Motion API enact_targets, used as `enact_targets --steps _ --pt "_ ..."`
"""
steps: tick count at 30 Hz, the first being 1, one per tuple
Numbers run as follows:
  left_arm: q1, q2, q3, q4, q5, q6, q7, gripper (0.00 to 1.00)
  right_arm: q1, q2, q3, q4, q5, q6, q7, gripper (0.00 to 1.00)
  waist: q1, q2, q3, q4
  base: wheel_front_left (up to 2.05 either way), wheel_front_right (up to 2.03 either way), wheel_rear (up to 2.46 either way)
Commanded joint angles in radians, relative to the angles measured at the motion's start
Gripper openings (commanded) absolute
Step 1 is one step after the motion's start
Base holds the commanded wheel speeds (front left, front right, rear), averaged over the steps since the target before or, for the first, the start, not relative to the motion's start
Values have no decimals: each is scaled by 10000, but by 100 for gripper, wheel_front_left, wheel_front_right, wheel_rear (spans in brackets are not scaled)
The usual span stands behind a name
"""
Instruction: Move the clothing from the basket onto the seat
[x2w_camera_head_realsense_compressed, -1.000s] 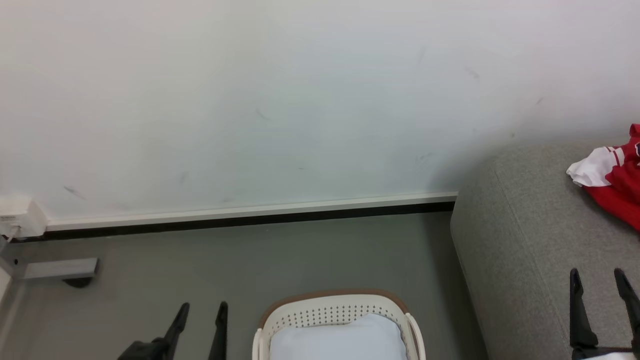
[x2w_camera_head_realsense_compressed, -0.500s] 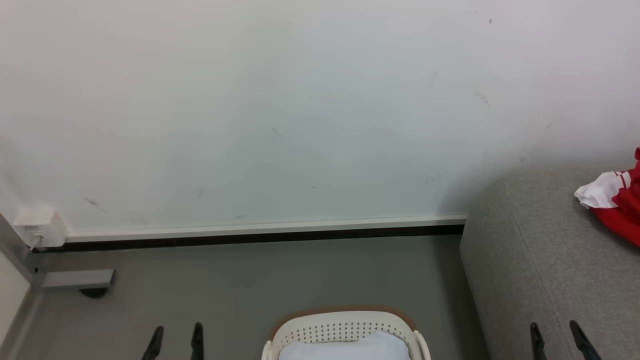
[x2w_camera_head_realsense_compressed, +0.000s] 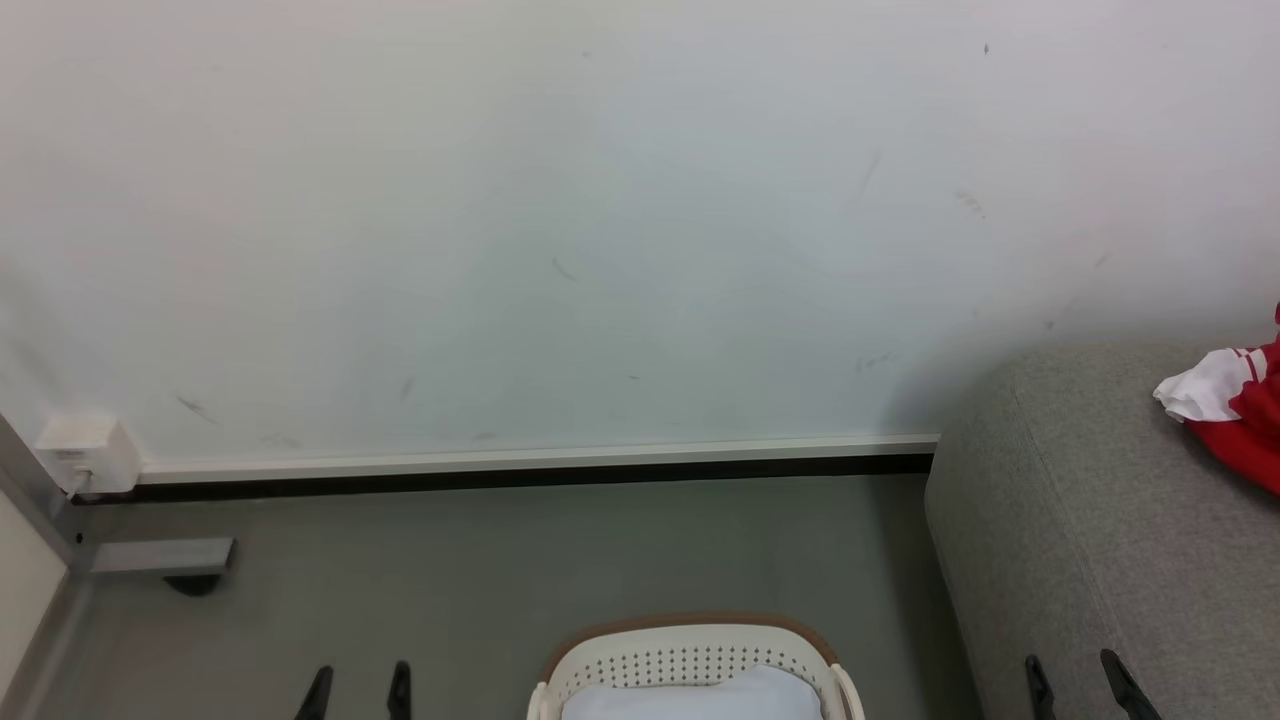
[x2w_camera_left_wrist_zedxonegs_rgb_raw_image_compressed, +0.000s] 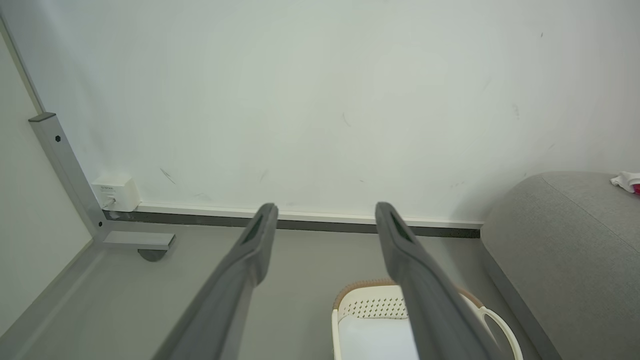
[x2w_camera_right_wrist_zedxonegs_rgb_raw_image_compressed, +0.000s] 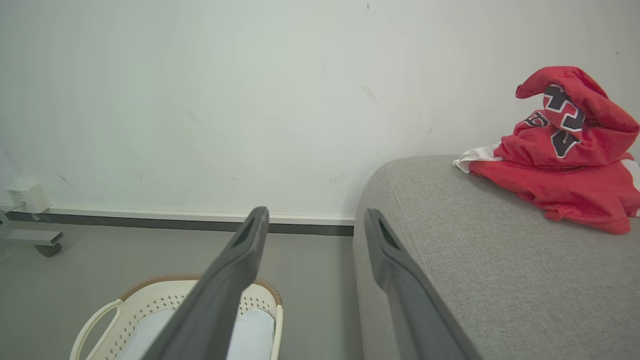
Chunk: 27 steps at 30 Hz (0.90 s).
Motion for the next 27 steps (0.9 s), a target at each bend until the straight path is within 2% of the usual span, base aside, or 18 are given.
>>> enact_targets --steps 1,19,20,23,27 --pt "77 -16 104 36 179 -51 -4 100 -120 -24 25 15 86 -26 8 100 0 0 7 10 0 0 0" --pt "-57 -300 506 328 600 -415 -4 100 -266 -23 50 -23 -18 -26 7 100 0 0 126 14 0 0 0" --pt "-28 -314 502 326 497 -410 0 0 -151 0 69 -13 -12 0 0 0 0 0 128 12 0 0 0" --pt "39 -391 493 587 481 -415 13 0 -27 50 81 221 -2 2 7 0 1 0 131 12 0 0 0" --pt "-179 -399 658 720 -244 -467 292 0 -188 53 -48 280 745 1 269 0 1 0 153 24 0 0 0"
